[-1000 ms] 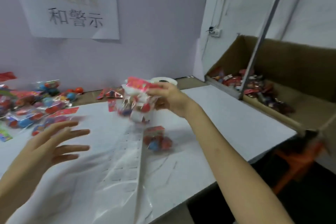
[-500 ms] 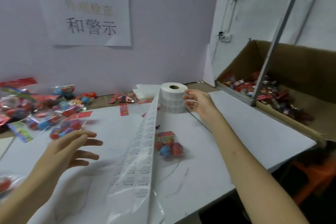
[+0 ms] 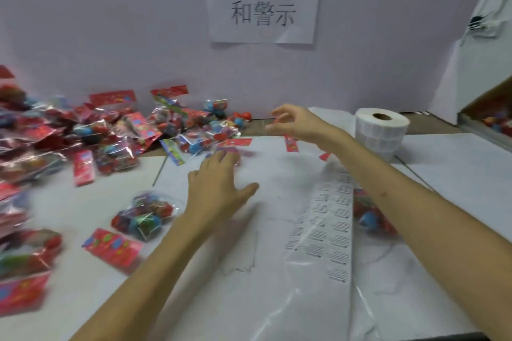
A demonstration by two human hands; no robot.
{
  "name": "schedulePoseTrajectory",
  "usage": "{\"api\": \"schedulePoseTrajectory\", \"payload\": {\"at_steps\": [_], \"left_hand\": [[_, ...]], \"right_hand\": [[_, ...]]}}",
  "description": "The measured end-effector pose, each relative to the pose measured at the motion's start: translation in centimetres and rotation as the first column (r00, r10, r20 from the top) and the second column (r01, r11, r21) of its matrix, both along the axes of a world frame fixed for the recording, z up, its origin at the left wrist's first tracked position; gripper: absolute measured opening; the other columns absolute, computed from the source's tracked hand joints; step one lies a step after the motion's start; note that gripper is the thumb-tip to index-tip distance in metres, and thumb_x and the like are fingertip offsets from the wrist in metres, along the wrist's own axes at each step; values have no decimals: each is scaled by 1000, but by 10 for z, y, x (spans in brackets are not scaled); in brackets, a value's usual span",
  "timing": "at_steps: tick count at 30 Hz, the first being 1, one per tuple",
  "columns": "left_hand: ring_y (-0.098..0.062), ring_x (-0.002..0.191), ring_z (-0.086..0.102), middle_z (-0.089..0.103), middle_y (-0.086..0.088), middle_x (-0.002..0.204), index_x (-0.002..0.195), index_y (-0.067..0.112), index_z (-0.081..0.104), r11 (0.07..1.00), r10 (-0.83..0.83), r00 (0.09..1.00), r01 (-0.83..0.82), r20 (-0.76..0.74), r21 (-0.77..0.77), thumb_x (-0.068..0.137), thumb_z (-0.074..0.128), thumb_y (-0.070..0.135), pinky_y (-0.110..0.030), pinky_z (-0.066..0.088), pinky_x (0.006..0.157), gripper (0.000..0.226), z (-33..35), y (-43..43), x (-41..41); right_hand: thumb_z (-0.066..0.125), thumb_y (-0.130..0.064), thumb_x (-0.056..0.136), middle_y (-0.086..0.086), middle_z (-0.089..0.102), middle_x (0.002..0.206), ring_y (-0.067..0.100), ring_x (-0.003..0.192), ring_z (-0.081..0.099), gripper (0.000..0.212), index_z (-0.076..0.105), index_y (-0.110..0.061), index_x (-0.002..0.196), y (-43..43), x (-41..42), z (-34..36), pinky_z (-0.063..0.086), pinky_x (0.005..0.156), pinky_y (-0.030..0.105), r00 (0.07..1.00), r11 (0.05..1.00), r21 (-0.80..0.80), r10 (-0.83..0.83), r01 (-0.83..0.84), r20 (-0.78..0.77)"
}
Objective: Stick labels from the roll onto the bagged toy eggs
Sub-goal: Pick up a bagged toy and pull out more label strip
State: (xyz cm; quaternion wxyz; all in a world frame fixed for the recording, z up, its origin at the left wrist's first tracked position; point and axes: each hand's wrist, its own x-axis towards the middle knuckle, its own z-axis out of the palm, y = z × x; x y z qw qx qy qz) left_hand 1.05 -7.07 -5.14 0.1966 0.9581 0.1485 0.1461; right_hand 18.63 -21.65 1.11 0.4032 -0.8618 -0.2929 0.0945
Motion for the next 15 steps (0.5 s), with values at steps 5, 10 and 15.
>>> {"api": "schedulePoseTrajectory", "payload": {"at_steps": [5,10,15], "left_hand": [[-28,155,22,23,-2,169,158,32,27,997,33,991,-23,-129,75,61,64,92,-65,23,121,120,28,65,39],[-36,159,0,-5,-7,173,163,35,12,983,173,953,-150,-248,109,33,47,101,-71,10,121,149,39,158,68],[-39,159,-6,-17,-7,172,163,40,-1,960,259,920,-213,-293,180,40,55,98,-73,7,120,147,35,224,99]], "right_hand": [[82,-55,78,4,30,163,26,142,40,102,27,-24,158,60,33,-11,40,112,38,995,978,-195,87,-75,54],[89,-59,64,0,19,164,23,146,33,123,18,-29,160,125,54,-18,33,115,35,949,932,-284,277,-227,152],[87,-73,54,-2,-16,170,27,158,-3,149,-8,-34,161,186,78,-22,19,123,61,916,796,-558,373,-235,146]]}}
